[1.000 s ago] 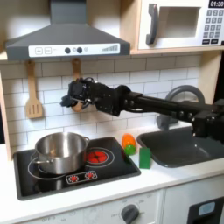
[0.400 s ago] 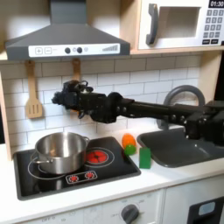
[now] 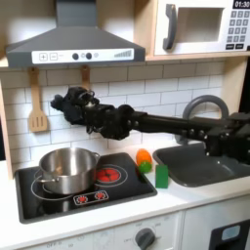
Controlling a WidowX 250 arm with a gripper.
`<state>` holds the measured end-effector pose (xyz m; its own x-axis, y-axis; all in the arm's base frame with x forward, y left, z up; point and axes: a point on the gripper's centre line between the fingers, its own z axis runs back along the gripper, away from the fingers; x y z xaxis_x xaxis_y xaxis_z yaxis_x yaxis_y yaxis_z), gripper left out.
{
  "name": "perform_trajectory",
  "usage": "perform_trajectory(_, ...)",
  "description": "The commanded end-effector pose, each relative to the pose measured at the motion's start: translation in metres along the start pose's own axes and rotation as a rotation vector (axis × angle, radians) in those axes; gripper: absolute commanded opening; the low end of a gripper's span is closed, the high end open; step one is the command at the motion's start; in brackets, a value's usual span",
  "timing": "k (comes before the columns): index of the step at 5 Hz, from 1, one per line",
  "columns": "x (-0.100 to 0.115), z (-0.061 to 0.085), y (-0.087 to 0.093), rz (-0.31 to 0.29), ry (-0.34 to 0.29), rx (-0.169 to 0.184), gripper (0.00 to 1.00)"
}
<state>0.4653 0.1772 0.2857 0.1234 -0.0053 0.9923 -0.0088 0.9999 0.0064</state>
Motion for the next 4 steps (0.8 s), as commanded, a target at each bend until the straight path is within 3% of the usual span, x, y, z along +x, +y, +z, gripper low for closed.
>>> perform_trajectory(1,-0.007,0.005,-0.010,0.026,0.029,-0.069,1.00)
perform_trajectory(2,-0.011,0.006,-0.018,0.062,0.060,-0.102,1.00)
perform_trajectory(4,-0.013,0.011,-0.024,0.128,0.084,-0.110,1.00)
